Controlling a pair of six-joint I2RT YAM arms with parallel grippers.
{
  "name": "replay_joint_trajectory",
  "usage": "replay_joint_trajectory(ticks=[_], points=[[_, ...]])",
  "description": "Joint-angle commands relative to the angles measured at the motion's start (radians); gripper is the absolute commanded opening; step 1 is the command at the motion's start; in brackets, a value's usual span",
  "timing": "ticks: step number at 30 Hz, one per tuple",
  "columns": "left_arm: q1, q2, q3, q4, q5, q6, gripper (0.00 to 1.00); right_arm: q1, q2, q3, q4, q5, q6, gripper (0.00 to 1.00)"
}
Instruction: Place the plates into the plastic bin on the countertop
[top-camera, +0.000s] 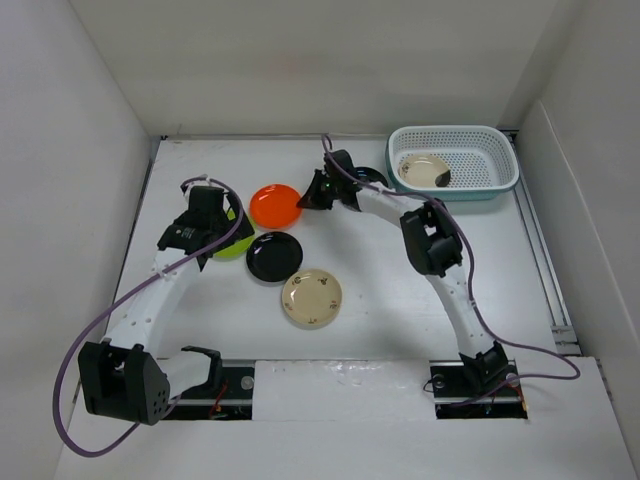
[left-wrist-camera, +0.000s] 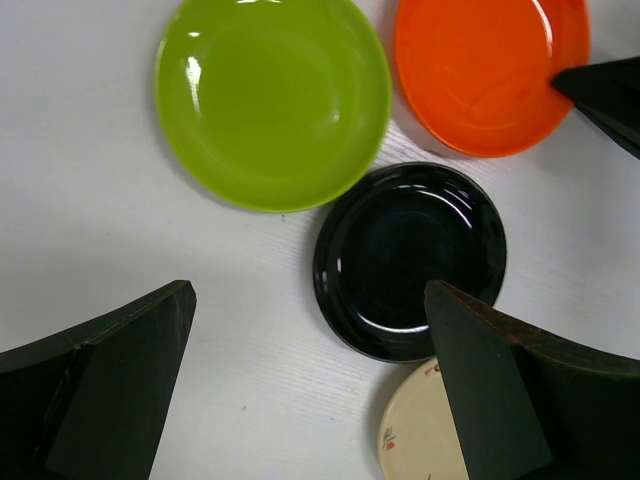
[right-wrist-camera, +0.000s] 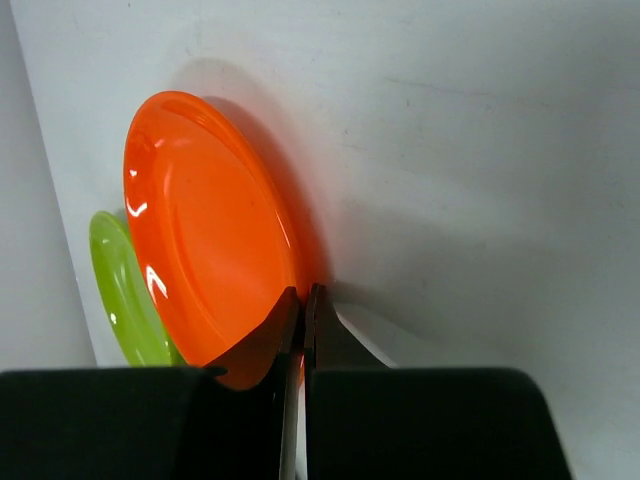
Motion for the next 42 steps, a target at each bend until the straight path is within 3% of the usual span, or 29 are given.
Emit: replay_joint_trajectory(ticks=[1,7,12,17,23,36,41,42], points=[[0.001,-0.001,0.025,0.049,0.106,0.049,1.00,-0.009,-0.175,-0.009,-0.004,-0.018,-0.003,0.00],[0.001,-0.001,0.025,0.049,0.097,0.049,1.00,-0.122,-0.500,-0.190,0.021,-0.006,-0.049,0.00],[0.001,-0.021,0.016,0.049,0.116,0.049,1.00,-0.334,-0.568,-0.240,-0.077,-0.055,-0.147,0.00],[0.001,-0.052,0.016,0.058,0.116,0.058,1.00,-0.584,-0.648,-0.392,-0.093,-0.032,-0.188,0.00],[0.001,-0.061,0.016,0.058,0.125,0.058,1.00,-0.723,-0.600,-0.420,-0.087,-0.008,-0.224,0.00],[0.001,-0.070,0.007,0.067,0.145,0.067,1.00,-0.753,-0.409,-0.290,-0.114,0.021,-0.244,0.01],[0.001,-0.070,0.007,0.067,0.145,0.067,1.00,-0.753,-0.379,-0.248,-0.136,0.021,-0.244,0.20],[0.001,-0.070,0.007,0.067,0.145,0.067,1.00,-0.753,-0.379,-0.248,-0.127,0.021,-0.244,0.43]])
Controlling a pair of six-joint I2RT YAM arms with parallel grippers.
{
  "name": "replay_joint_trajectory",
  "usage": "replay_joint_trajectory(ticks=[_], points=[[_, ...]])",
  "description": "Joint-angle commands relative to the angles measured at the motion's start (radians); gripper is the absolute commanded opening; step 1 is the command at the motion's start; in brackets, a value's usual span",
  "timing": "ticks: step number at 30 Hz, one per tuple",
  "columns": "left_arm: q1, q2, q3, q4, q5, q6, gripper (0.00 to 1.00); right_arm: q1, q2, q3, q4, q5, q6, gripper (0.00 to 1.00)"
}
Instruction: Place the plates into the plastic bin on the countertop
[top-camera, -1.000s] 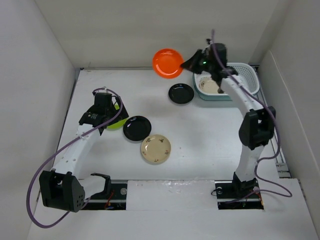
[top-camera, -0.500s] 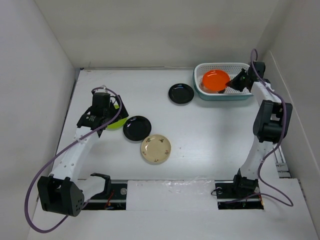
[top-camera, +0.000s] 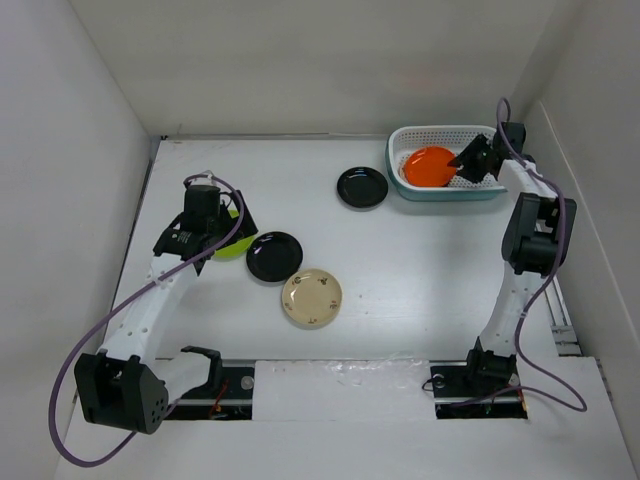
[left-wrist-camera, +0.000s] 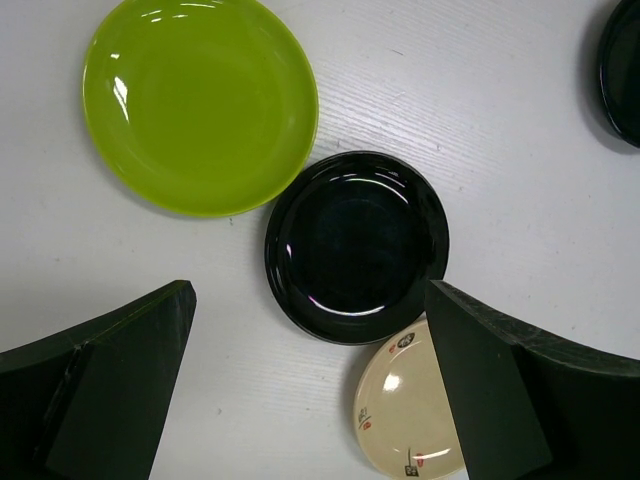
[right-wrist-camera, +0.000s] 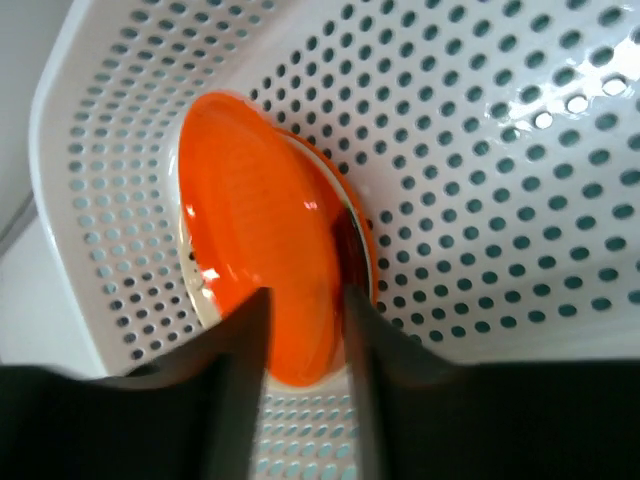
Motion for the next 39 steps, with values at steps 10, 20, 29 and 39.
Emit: replay_joint_trajectory(ticks=[10,20,29,39], points=[[0.001,-0.016,0.007,0.022,0.020,0.015,1.00,0.173,-0.351,-0.129,0.076,0.172,-0.041,1.00],[0.001,-0.027,0.016,0.001,-0.083,-0.017,1.00,0.562,-0.715,-0.721,0.229,0.114,-0.090,1.00],[0.001,-0.018,0.025,-0.010,-0.111,-0.028,1.00,0.801,-0.553,-1.026,0.554,-0.094,0.031,0.94],[0.001,-0.018,0.025,-0.010,-0.111,-0.028,1.00,0.874,-0.343,-1.059,0.708,-0.140,0.093,0.68]])
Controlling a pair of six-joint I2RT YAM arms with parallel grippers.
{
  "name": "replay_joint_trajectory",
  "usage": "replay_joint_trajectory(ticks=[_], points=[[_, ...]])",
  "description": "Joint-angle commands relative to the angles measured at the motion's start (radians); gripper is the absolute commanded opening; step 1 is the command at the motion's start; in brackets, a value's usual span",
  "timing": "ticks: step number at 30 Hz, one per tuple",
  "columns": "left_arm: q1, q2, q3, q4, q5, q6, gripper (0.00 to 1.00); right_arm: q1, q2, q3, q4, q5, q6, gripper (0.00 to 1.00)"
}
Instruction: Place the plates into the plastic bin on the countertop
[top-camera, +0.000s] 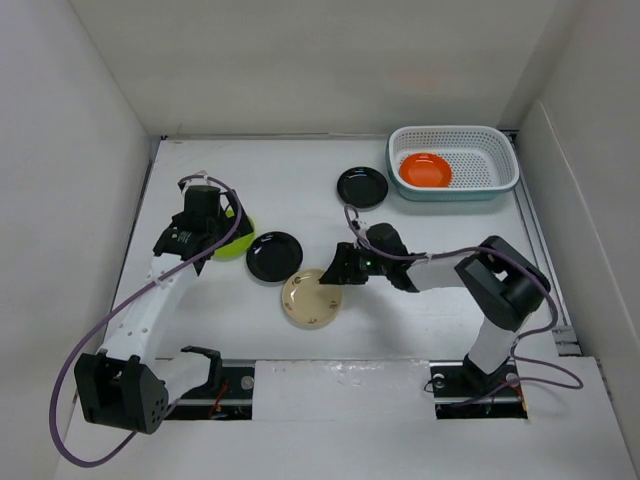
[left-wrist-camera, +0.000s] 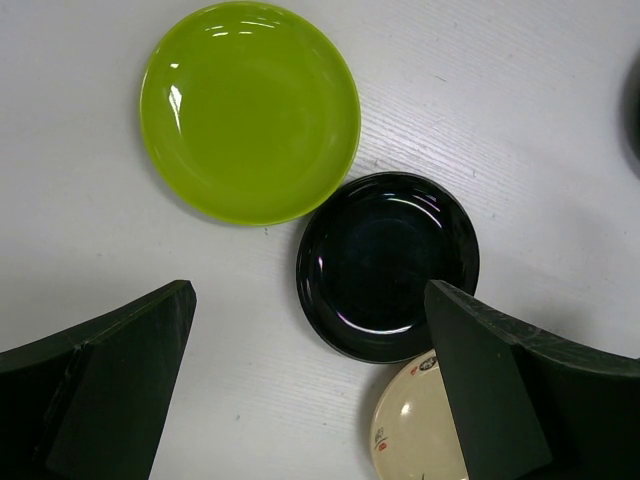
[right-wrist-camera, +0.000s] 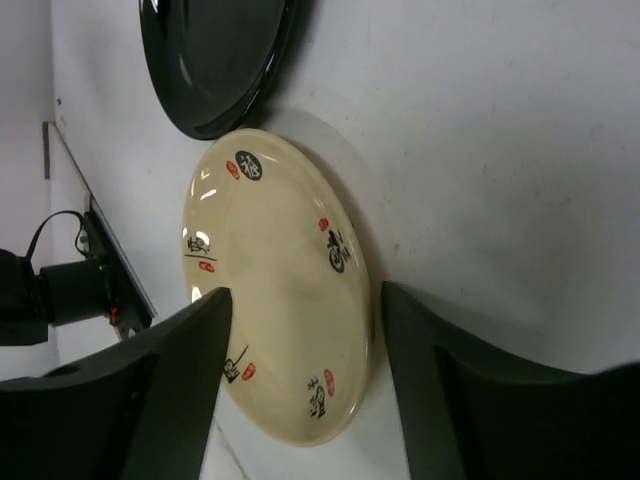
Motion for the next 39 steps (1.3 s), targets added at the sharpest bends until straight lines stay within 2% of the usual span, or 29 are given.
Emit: replay_joint_trajectory(ticks=[1,2,3,5,6,8,12,17,20,22,26,29,30,33,39], points=[[0.001,-0.018,0.025,-0.001,-0.015,-0.008,1.00,0.009,0.095,-0.052,0.033,-0.008,0.029,0.62],[0.001,-0.018,0.025,-0.001,-0.015,-0.008,1.00,0.010,0.095,-0.052,0.042,-0.008,0.029,0.58],[0.001,-0.018,0.025,-0.001,-0.015,-0.008,1.00,0.010,0.110,-0.061,0.052,-0.008,0.038,0.43],[0.001,-0.018,0.025,-0.001,-0.015,-0.008,1.00,0.010,0.110,-0.062,0.052,0.003,0.038,0.28],[0.001,-0.018,0.025,-0.001,-0.015,-0.008,1.00,0.010,0.110,-0.062,0.043,0.003,0.047,0.12],[0.001,-0.018,0.025,-0.001,-0.015,-0.008,1.00,0.010,0.087,-0.062,0.017,0.035,0.047,0.01],[0.001,-0.018,0.025,-0.001,-0.015,-0.008,1.00,-0.010,-0.061,-0.039,-0.147,0.122,0.047,0.00],[0.001,-0.018,0.025,-0.001,-0.006,-0.008,1.00,-0.024,-0.360,0.134,-0.532,0.357,0.009,0.00],[0.001,-0.018,0.025,-0.001,-0.006,-0.008,1.00,-0.130,-0.399,0.295,-0.682,0.434,-0.031,0.00],[0.001,-0.018,0.025,-0.001,-0.006,-0.008,1.00,-0.208,-0.399,0.375,-0.717,0.443,-0.072,0.00],[0.001,-0.027,0.016,-0.001,0.003,-0.008,1.00,-0.488,-0.287,0.542,-0.726,0.414,-0.102,0.00],[0.001,-0.027,0.016,0.008,0.012,0.001,1.00,-0.614,-0.177,0.674,-0.726,0.338,-0.120,0.00],[0.001,-0.027,0.016,0.008,0.012,0.001,1.00,-0.683,-0.154,0.707,-0.671,0.298,-0.120,0.00],[0.001,-0.036,0.016,0.008,0.023,0.001,1.00,-0.785,-0.045,0.770,-0.634,0.207,-0.132,0.00],[0.001,-0.045,0.016,0.008,0.023,0.001,1.00,-0.862,0.216,0.957,-0.662,0.159,-0.132,0.00]])
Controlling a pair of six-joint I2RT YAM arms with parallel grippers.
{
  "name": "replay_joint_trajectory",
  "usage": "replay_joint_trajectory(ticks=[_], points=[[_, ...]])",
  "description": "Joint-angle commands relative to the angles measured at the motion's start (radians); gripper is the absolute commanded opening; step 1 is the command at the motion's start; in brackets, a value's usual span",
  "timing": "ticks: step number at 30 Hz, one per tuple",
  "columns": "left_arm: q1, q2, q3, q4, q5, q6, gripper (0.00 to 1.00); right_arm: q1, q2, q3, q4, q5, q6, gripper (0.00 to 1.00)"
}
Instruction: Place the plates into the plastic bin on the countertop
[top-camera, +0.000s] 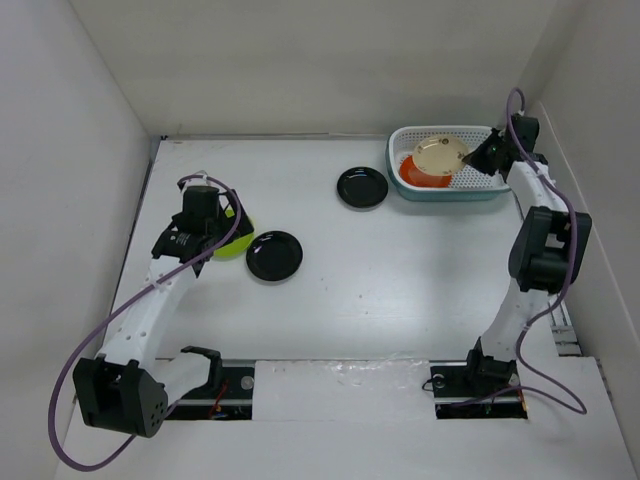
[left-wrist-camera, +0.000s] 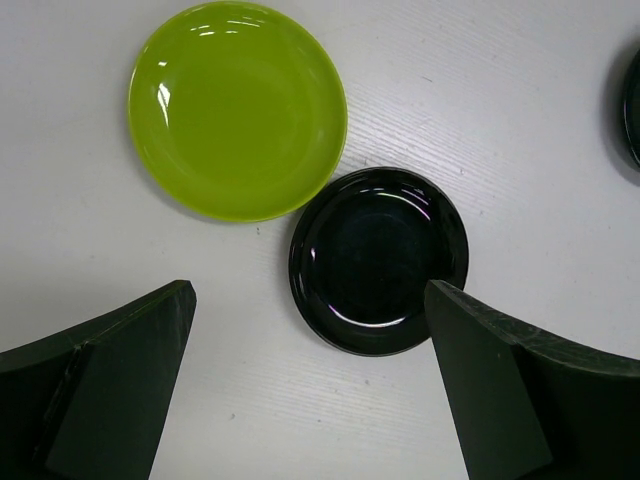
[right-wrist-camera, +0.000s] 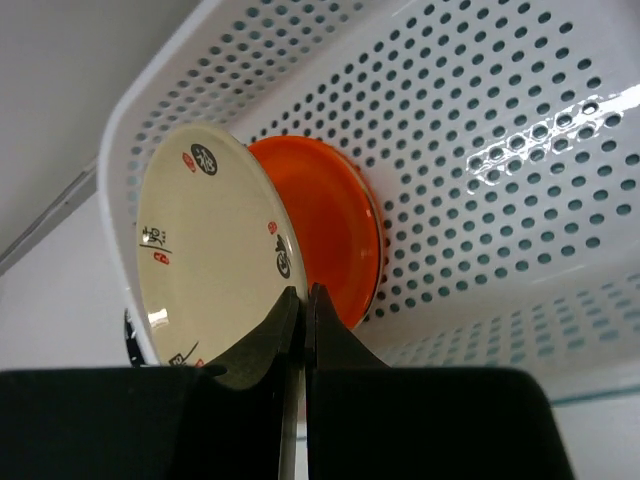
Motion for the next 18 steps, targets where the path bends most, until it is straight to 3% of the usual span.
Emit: replay_joint_trajectory(ticks=[1,9,11,12,13,14,18], points=[[0.001,-0.032,0.016,0.008,0.006,0.001,1.00,-0.017,0.092,0.132,-0.004,-0.088,-0.012,0.00],[0.001,-0.023,0.016,0.018,0.025,0.010,1.00,-0.027,0.267,0.269,-0.045,-0.088,-0.012,0.00],[0.001,-0.023,0.016,0.018,0.025,0.010,1.00,-0.027,0.288,0.282,-0.055,-0.097,-0.021,0.08],[0.001,-0.023,0.016,0.018,0.025,0.010,1.00,-0.027,0.288,0.282,-0.042,-0.106,-0.021,0.14],[0.001,-0.023,0.016,0.018,0.035,0.010,1.00,-0.027,0.270,0.272,-0.042,-0.106,-0.021,0.36],[0.001,-0.023,0.016,0.018,0.035,0.010,1.00,-0.027,0.249,0.259,-0.023,-0.123,-0.021,0.49],[0.001,-0.014,0.016,0.018,0.045,0.019,1.00,0.002,0.074,0.135,0.089,-0.093,0.009,0.83]])
